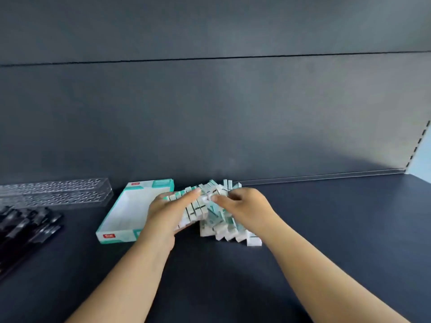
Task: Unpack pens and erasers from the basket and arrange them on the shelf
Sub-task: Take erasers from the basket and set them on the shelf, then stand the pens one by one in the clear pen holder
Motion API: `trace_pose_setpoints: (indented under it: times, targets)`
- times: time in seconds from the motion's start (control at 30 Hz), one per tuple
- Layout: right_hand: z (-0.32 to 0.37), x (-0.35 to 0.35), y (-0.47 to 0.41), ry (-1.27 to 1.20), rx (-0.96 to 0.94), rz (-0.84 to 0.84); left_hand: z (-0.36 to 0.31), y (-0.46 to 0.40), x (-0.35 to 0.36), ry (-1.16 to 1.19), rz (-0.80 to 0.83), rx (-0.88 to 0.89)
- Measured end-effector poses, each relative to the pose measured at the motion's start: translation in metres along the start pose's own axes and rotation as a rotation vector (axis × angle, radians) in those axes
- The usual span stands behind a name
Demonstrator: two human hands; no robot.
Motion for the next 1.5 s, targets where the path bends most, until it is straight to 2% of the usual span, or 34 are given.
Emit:
trace_pose_setpoints:
  times: [0.07,0.1,0.2,0.33,0.6,0.7,0.8,0.87,0.97,1.13,1.33,1.43,1.5]
  targets:
    - [-0.012,0.000,-0.020,0.101,-0.011,-0.035,0.003,-0.014,0.001,-0.124,-0.121,0.021]
    - [-0.018,0.001,-0.027,0.126,-0.005,-0.045,0.006,-0.019,0.004,-0.160,-0.131,0.021]
    - [-0.035,0.005,-0.040,0.177,0.022,-0.040,0.014,-0.029,0.017,-0.258,-0.088,0.020]
    - [-0.047,0.004,-0.043,0.209,0.049,-0.037,0.018,-0.036,0.019,-0.405,-0.143,0.056]
    - [-0.052,0.001,-0.047,0.241,0.044,-0.097,0.023,-0.039,0.022,-0.623,-0.105,0.111]
    - [-0.049,0.000,-0.041,0.263,0.049,-0.111,0.028,-0.040,0.019,-0.547,-0.123,0.098]
    - [-0.038,-0.003,-0.034,0.289,-0.059,-0.117,0.028,-0.039,0.016,-0.416,-0.144,0.130]
    - [-0.032,0.006,-0.031,0.312,-0.136,-0.006,0.028,-0.039,0.016,-0.431,-0.143,0.208]
    - [-0.041,0.026,-0.033,0.440,-0.131,0.172,0.029,-0.042,0.020,-0.478,-0.119,0.253]
    - [-0.054,0.020,-0.043,0.427,-0.066,0.167,0.024,-0.037,0.030,-0.493,-0.056,0.322]
    - [-0.064,0.012,-0.048,0.489,0.006,0.146,0.027,-0.034,0.052,-1.095,0.080,0.437]
    - [-0.064,0.009,-0.050,0.462,0.002,0.119,0.027,-0.033,0.056,-1.228,0.058,0.433]
    - [-0.062,0.008,-0.051,0.454,-0.006,0.109,0.028,-0.035,0.053,-1.201,0.012,0.408]
Point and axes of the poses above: each hand's wrist, its own y-axis away from the middle knuckle, its own x-axis out of the palm, z = x × y, the point moved 5 cm from there along -y, towards the middle knuckle, and after that the axes turned 6 degrees about -y, right-handed, at the moved point
